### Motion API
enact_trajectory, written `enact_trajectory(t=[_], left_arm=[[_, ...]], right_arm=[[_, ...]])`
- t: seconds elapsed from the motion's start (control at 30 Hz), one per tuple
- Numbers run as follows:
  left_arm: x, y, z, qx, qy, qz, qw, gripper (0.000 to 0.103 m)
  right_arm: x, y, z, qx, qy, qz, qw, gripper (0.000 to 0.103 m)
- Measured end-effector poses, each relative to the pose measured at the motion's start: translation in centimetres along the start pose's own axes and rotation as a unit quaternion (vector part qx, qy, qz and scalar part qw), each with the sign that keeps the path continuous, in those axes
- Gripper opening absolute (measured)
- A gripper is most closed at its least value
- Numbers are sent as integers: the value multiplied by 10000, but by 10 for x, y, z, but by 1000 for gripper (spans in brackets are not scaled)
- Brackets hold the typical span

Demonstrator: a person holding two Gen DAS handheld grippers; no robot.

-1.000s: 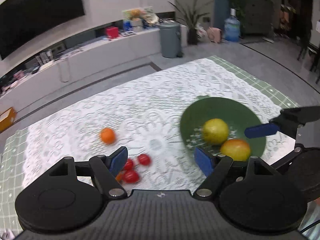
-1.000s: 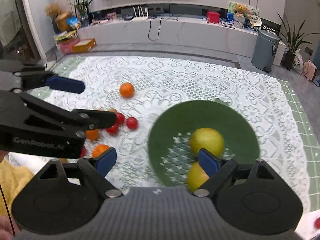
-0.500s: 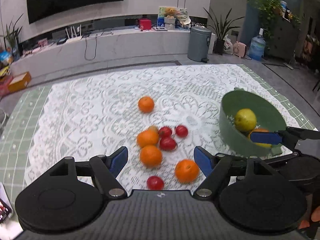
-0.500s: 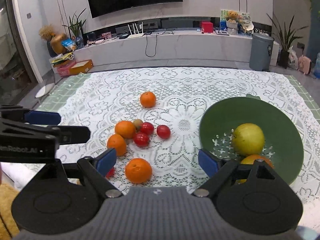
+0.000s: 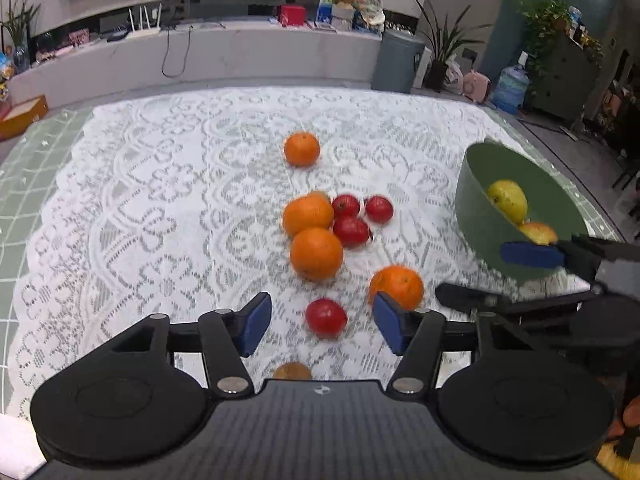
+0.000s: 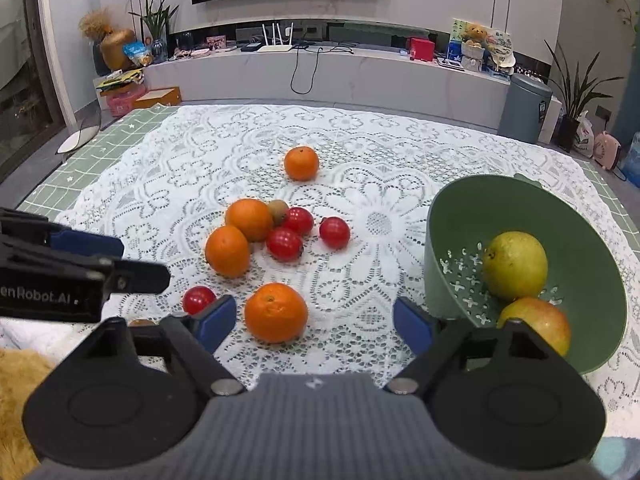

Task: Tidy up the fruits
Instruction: 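Lift both grippers out of the colander and move back over the fruit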

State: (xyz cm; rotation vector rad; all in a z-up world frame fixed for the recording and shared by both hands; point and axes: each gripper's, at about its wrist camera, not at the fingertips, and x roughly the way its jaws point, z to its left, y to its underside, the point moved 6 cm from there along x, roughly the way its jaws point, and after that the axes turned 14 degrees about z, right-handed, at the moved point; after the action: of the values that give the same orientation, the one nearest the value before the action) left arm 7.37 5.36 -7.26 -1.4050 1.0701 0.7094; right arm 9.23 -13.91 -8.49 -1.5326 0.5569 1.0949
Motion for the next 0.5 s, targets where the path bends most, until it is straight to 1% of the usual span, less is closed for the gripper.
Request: enact_trajectory(t=[0.1, 0.17, 0.2, 0.33, 0.4, 0.47, 0.5], left_arm=[[7, 7, 4, -29, 113, 161, 9998, 64], [11, 11, 5, -27, 222, 261, 9994, 63], [13, 13, 4, -4, 251, 298, 9992, 63], [22, 15, 2, 82, 267, 456, 9986, 62], [26, 16, 2, 91, 234, 531, 9983, 62], [29, 17, 3, 88, 183, 611, 9979, 62], [30, 18, 4, 77, 131, 665, 9977, 62]], right_arm=[[7, 0, 2, -36, -30, 120, 9999, 74], [10, -1, 3, -75, -58, 193, 9998, 68], [12, -1, 5, -109, -66, 223, 9997, 67], [16, -1, 10, -246, -138, 310, 9991, 66], [20, -2, 12, -235, -249, 367, 9987, 65], [25, -4, 12, -153, -408, 460, 9980, 61], [27, -5, 12, -104, -483, 514, 9975, 61]])
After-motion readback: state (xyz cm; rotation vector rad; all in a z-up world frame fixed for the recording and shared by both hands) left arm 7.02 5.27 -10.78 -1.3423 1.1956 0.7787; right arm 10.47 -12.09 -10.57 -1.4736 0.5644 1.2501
